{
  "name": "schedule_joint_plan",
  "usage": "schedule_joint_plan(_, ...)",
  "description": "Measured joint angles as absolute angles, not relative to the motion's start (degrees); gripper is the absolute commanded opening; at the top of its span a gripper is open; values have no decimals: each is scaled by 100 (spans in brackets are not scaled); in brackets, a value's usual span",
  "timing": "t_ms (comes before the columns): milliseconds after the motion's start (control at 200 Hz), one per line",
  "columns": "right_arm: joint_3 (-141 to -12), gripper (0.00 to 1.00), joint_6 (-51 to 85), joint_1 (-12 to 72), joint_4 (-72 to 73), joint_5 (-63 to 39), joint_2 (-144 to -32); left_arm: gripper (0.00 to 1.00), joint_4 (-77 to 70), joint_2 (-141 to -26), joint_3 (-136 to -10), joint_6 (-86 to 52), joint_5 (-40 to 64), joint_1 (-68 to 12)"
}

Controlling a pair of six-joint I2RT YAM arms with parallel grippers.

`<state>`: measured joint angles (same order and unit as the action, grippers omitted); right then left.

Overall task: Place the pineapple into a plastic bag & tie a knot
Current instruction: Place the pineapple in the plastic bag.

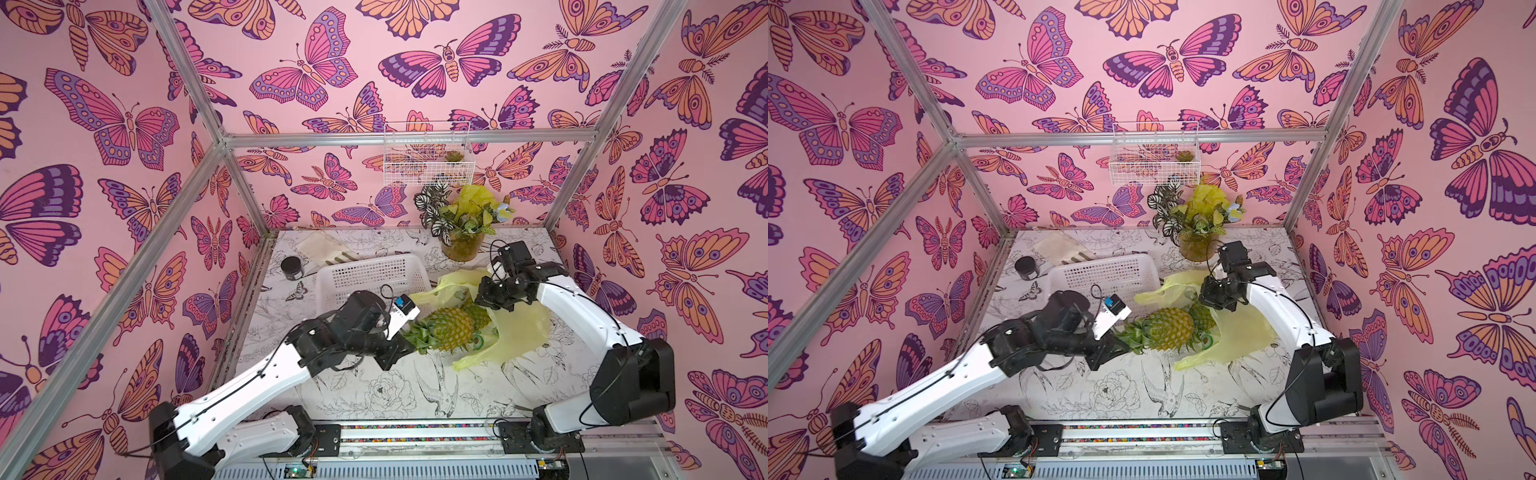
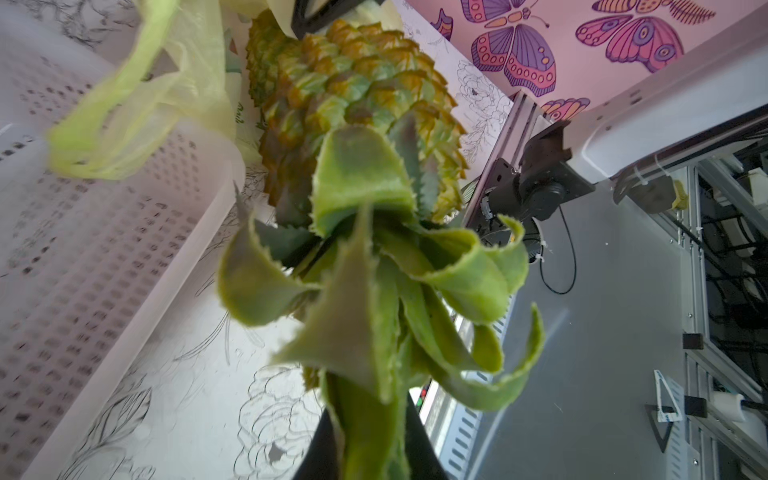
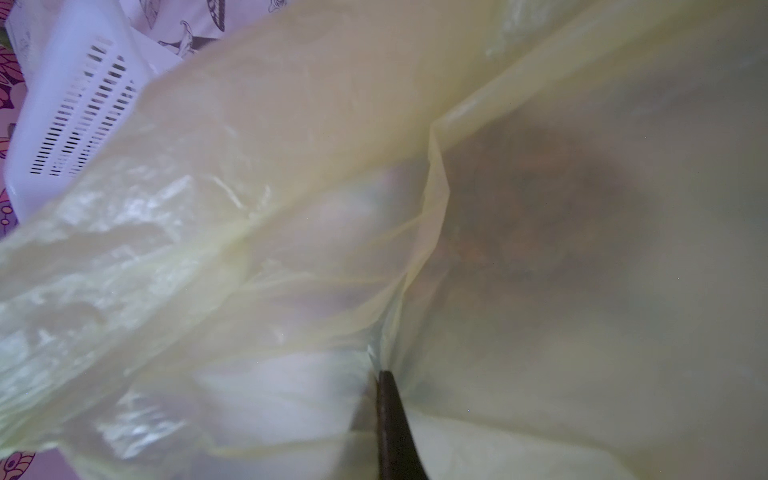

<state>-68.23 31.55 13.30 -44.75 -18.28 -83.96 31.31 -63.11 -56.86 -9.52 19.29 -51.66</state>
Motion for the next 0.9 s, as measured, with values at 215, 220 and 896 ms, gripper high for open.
schedule_joint_plan(215, -6860, 0, 3142, 1330, -4517, -1590, -7924, 0, 1481, -7308, -5297, -952, 1549, -5389)
schedule_joint_plan(220, -6860, 0, 3142, 1330, -4517, -1586, -7915, 0, 1452, -7321, -5290, -950, 1538, -5391)
schedule_joint_plan(896, -6864, 0, 3253, 1288, -4670, -1125, -7561, 0, -1769, -9472, -5376, -1011, 1028, -5872)
